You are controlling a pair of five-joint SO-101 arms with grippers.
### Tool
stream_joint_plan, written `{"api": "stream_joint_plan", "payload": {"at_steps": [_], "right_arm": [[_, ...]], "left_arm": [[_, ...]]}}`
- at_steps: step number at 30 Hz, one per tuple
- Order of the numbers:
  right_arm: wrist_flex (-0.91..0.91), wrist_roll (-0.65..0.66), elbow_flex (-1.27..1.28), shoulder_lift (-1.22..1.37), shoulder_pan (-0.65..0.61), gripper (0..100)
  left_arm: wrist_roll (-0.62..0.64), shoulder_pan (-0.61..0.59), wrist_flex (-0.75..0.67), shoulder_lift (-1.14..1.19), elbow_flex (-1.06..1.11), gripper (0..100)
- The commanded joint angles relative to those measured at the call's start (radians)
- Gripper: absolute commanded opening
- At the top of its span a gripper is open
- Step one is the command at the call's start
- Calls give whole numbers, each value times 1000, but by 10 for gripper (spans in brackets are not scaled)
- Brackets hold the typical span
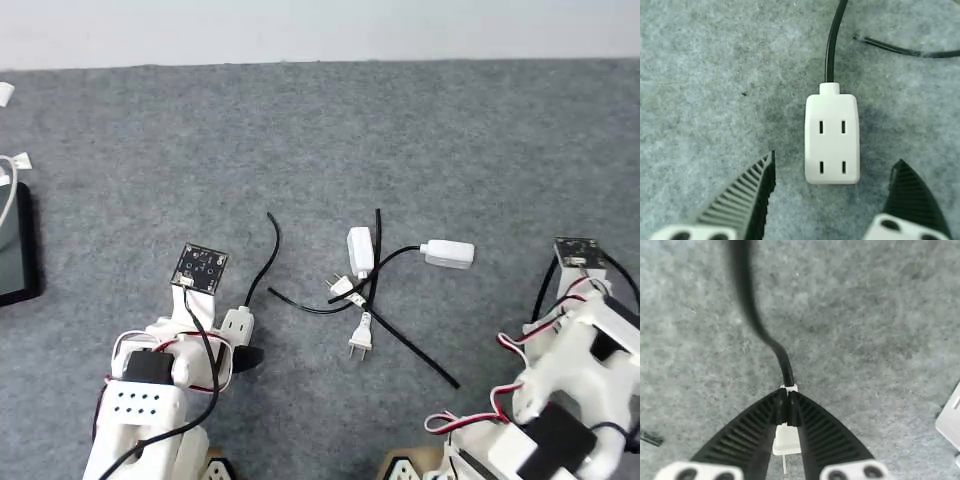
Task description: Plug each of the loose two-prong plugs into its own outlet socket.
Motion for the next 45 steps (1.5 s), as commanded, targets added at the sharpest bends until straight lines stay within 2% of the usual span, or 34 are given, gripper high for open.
{"api": "stream_joint_plan", "payload": {"at_steps": [1, 9, 24, 30, 41, 45], "right_arm": [[-4, 12, 2, -8, -10, 16], [-1, 6, 2, -8, -12, 80], [18, 12, -8, -21, -7, 79], [81, 12, -75, -19, 8, 79], [50, 15, -84, -13, 50, 79], [45, 64, -58, -8, 50, 79]], "left_arm": [[-8, -5, -6, -14, -2, 283], [-8, -5, -6, -14, -2, 283], [-8, -5, -8, -14, -2, 283], [-8, -5, -8, -14, -2, 283], [-8, -5, -8, -14, -2, 283], [-8, -5, -8, -14, -2, 283]]}}
